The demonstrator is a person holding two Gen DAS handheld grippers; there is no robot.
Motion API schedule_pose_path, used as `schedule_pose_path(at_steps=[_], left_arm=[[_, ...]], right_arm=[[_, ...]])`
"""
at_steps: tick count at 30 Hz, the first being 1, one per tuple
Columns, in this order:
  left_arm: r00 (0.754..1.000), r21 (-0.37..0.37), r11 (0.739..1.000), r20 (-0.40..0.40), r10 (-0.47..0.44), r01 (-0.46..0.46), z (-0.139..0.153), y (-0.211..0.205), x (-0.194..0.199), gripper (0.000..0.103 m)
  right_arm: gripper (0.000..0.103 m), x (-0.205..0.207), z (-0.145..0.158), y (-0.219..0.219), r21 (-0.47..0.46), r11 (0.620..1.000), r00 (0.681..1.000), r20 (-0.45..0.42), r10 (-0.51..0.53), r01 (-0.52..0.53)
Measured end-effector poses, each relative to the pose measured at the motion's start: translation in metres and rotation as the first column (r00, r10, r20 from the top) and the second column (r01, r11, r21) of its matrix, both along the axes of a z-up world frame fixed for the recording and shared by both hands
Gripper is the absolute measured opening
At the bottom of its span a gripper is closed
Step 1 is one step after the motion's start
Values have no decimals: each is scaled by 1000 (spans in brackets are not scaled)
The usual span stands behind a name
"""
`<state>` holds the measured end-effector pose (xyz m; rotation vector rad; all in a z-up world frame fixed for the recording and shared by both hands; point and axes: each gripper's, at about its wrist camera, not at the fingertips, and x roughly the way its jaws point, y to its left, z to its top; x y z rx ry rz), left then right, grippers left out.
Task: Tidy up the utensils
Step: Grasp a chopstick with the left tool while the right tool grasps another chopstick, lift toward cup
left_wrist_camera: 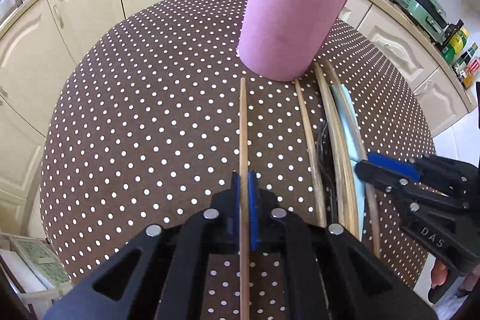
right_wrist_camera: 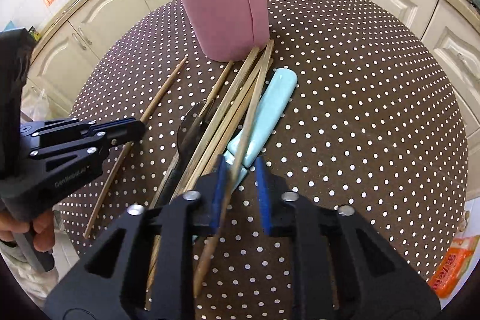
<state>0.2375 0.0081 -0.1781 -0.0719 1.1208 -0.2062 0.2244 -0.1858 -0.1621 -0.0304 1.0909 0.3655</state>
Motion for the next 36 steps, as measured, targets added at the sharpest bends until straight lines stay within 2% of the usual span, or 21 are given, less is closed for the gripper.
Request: schedule_pose_path(at_steps=[5,11,13,20,24,27,28,29,30,33,34,35,36], left_arm=[[1000,-2,1000,-15,4,-5,-3,0,12,6],[999,4,1000,-51,-3,3,-6,-6,33,6],[999,-29,1000,-47,-9,7,-5,-9,36,6],[997,-142,990,75,16,-6,15,4,21,5],[981,-179,984,191,41,-7,34,11,3,5],[946,-191,981,321,55,8,58,10,-11,5],[926,-192,981,374,52,22,68,8,-15,5],[905,-193,981,422,50,36,76,7,-19,6],[874,-197,979,484,54,48,88,6,-21,6],[814,-221,972,577,67,76,113,5,-19,6],[781,-236,968,619,80,88,124,6,-14,6],[764,-238,967,639,91,85,133,-2,-12,6],[734,-244,966,671,105,84,142,-3,-6,6]], right_arm=[[6,6,0,-8,15,1000,999,-37,-7,7],[6,15,4,-22,79,997,998,-65,-9,14],[6,13,9,-26,106,994,999,-53,-12,18],[6,1,36,-52,192,981,998,39,-39,31],[6,-9,63,-68,271,962,987,145,-68,27],[6,-14,87,-72,327,945,962,254,-96,7],[6,-16,97,-74,354,935,950,294,-105,-7],[6,-16,104,-75,375,927,938,327,-115,-17],[6,-16,113,-77,394,919,920,368,-132,-26],[6,-15,129,-72,429,902,886,436,-162,-47],[6,-10,135,-71,441,896,872,457,-177,-49],[6,-3,139,-65,449,892,860,474,-188,-52],[6,3,143,-58,456,888,849,490,-196,-58]])
